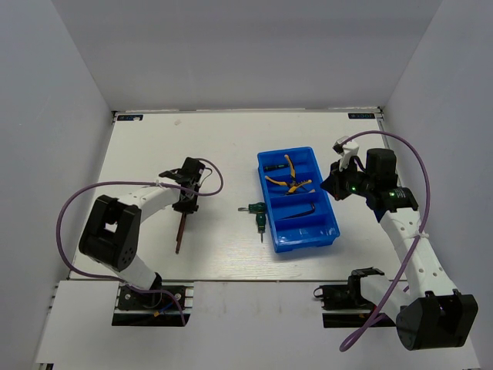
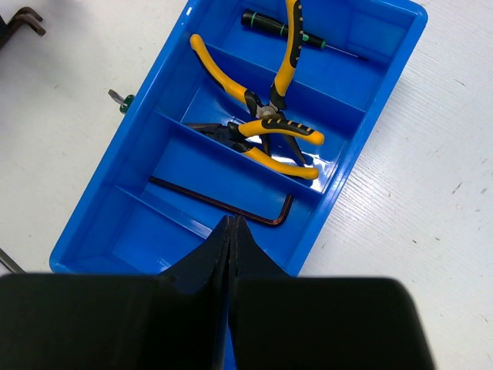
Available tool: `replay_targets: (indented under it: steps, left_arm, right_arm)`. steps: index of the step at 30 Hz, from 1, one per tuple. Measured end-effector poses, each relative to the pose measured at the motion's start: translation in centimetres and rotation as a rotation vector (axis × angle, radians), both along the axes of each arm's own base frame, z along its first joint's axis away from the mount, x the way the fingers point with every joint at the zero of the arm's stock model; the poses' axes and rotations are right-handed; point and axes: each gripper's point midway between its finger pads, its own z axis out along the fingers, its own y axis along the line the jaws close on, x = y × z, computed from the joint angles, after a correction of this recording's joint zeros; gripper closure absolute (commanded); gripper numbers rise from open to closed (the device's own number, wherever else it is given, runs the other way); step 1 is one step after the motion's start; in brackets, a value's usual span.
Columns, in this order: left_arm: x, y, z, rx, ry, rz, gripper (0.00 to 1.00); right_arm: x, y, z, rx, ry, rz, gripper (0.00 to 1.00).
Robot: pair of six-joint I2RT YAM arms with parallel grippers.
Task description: Sort the tools into containers
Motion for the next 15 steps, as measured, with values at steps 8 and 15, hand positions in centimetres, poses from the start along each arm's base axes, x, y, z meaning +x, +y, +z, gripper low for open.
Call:
replay_targets:
  steps: [8, 15]
  left_arm:
    - [-0.25, -0.02, -0.53, 0.002, 0.022, -0.002, 0.71]
    - [-0.47, -0.16, -0.97, -0.003, 0.041, -0.007, 0.77]
  right_arm:
    - [0.01, -0.01, 0.01, 0.000, -0.001, 0.000, 1.00]
    - [0.00, -0.01, 0.00, 0.000, 0.000, 0.000, 1.00]
